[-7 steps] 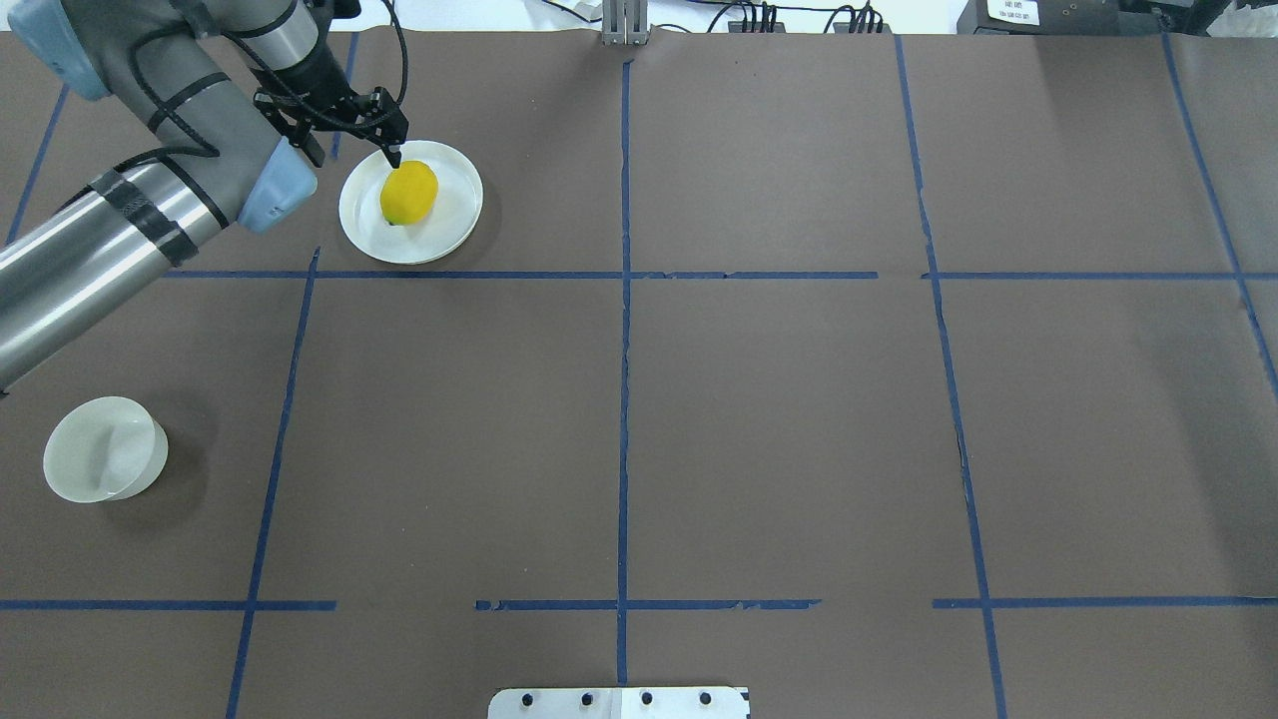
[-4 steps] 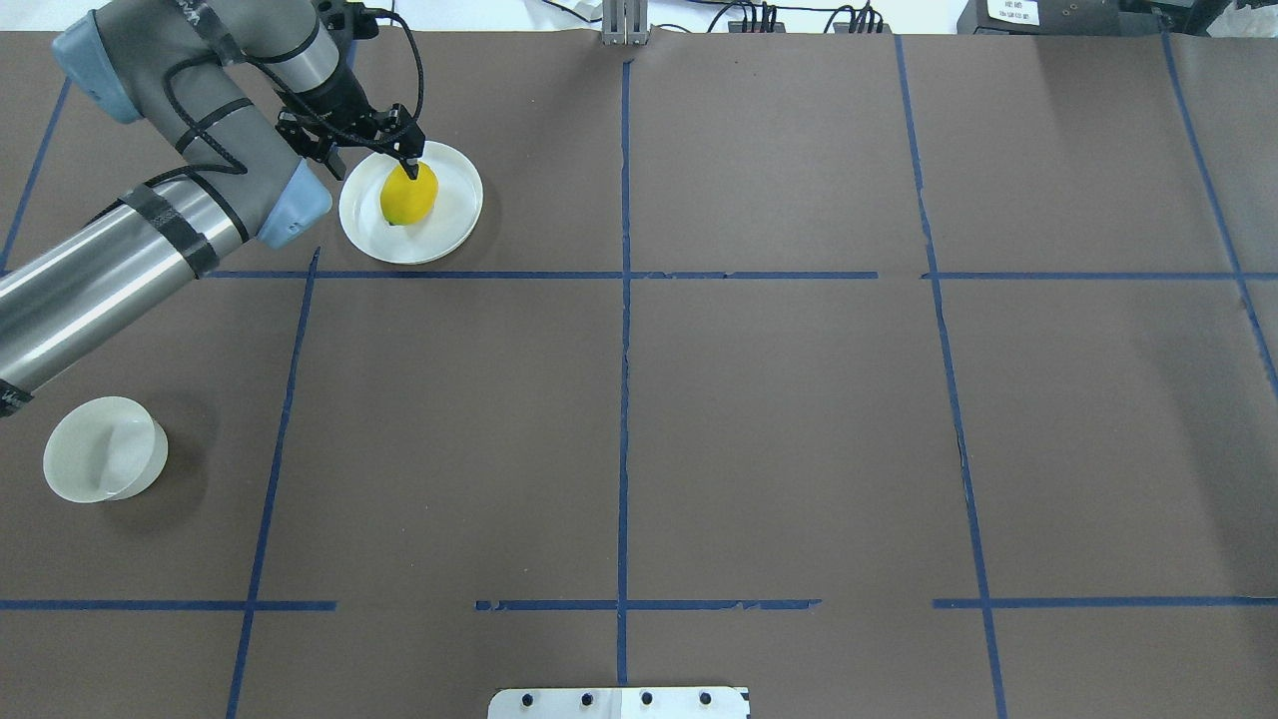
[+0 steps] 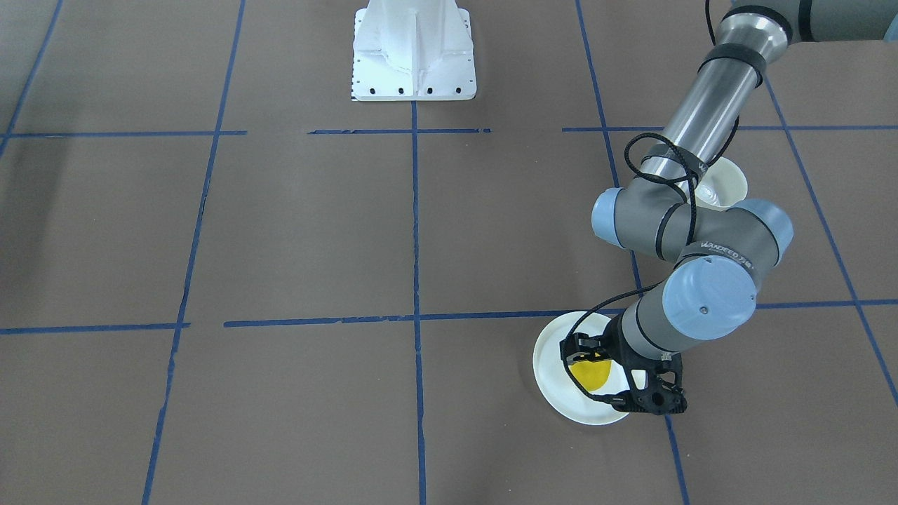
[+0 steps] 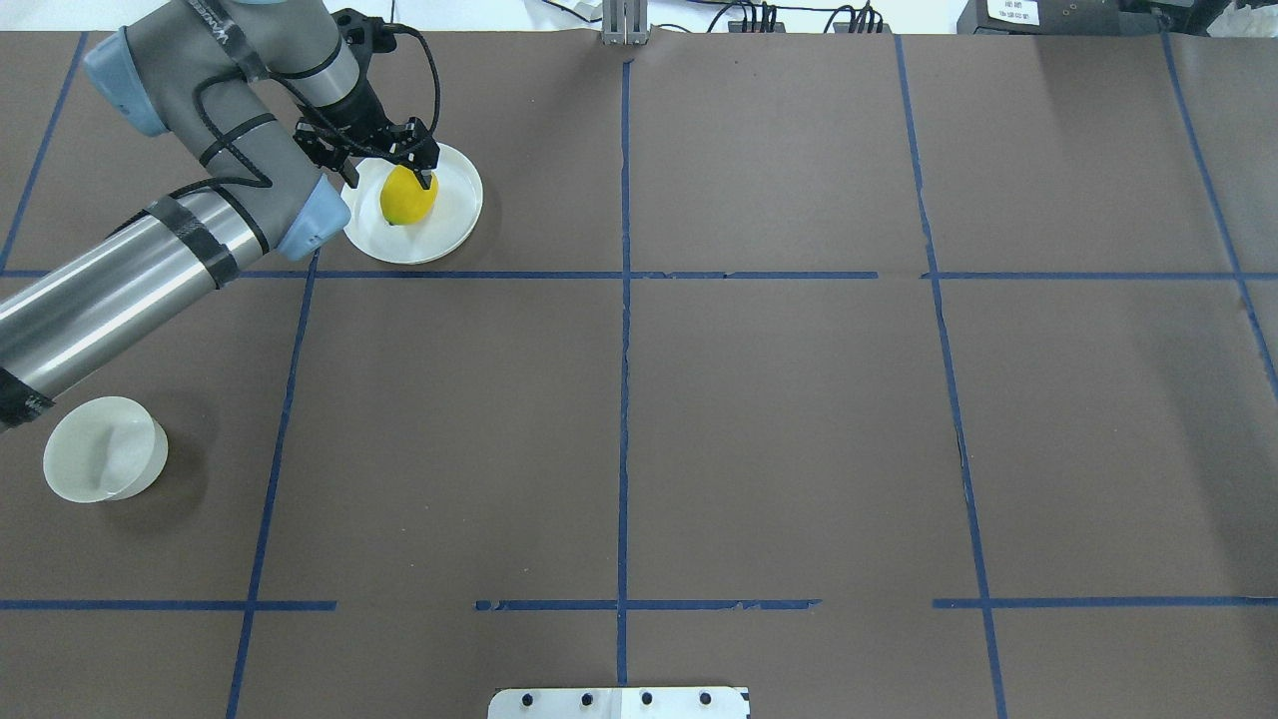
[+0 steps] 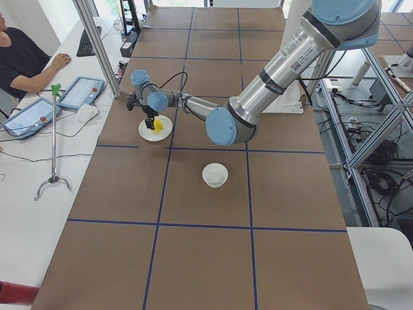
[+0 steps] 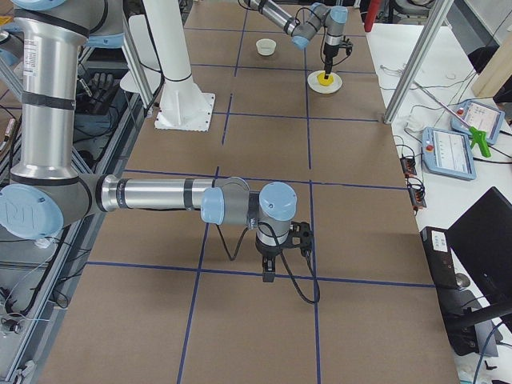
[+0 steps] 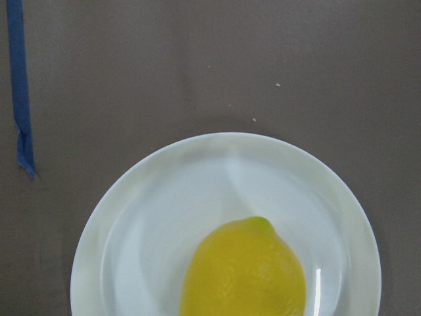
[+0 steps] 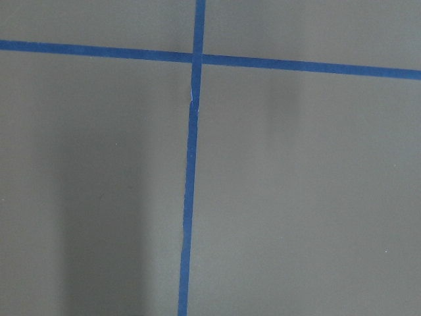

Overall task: Move lemon from plate to bowl
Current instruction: 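Lower the left gripper and close its fingers around the lemon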

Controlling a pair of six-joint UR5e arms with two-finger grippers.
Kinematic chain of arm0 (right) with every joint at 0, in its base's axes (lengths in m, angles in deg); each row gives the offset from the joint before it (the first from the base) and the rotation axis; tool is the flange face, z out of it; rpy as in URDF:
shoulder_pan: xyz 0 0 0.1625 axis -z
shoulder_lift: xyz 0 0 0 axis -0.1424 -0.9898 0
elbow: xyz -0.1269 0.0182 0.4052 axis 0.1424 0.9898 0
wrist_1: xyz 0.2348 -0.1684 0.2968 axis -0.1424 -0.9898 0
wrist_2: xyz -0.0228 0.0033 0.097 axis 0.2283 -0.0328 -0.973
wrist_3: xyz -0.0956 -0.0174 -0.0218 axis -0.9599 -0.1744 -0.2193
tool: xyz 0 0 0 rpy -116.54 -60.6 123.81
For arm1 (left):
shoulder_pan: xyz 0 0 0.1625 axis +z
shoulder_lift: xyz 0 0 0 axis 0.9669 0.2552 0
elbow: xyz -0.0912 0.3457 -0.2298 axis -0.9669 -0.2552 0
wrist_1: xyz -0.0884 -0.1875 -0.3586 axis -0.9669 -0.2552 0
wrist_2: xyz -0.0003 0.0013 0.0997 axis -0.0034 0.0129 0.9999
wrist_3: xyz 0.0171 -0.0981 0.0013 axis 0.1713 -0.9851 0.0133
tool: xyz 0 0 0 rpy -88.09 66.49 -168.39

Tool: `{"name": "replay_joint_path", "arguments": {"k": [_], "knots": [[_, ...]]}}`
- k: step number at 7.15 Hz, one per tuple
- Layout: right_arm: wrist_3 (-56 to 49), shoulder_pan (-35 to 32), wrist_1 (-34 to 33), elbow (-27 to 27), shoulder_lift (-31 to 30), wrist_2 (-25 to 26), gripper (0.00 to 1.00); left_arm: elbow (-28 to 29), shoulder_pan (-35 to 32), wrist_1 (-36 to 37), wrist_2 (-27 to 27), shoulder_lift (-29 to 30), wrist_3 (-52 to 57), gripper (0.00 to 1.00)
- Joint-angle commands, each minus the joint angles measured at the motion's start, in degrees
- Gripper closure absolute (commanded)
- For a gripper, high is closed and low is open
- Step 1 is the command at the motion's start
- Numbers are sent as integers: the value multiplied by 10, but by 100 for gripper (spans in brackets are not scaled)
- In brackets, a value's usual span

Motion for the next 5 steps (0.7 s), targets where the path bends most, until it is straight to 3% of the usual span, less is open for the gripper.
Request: {"name": "replay_joint_path", "arguments": {"k": [1,5], "knots": [[0,0,0,0,0,0,0,36,9,-42,1,1,-11,0],[0,0,0,0,0,0,0,42,19,-54,2,1,-20,0]]}}
